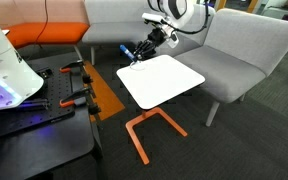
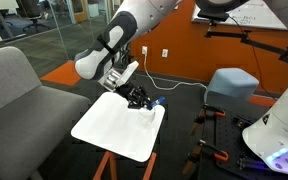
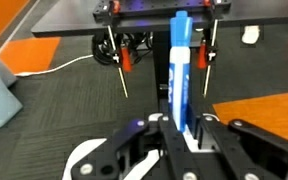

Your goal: Put the blue marker in the glass cup

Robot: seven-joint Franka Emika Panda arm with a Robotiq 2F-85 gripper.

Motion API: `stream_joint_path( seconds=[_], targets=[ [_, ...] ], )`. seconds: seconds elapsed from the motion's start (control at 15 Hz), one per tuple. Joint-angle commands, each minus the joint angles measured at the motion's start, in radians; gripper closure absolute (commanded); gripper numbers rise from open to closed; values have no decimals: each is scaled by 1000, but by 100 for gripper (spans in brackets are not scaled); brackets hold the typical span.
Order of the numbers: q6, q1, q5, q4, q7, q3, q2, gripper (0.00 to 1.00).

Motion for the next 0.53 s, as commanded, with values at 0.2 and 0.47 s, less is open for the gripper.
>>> stream_joint_path(
  seconds=[0.2,0.47],
  targets=[
    [39,-3,0,-11,11,0,-27,25],
    [66,1,1,-14,17,2,-74,0]
  ],
)
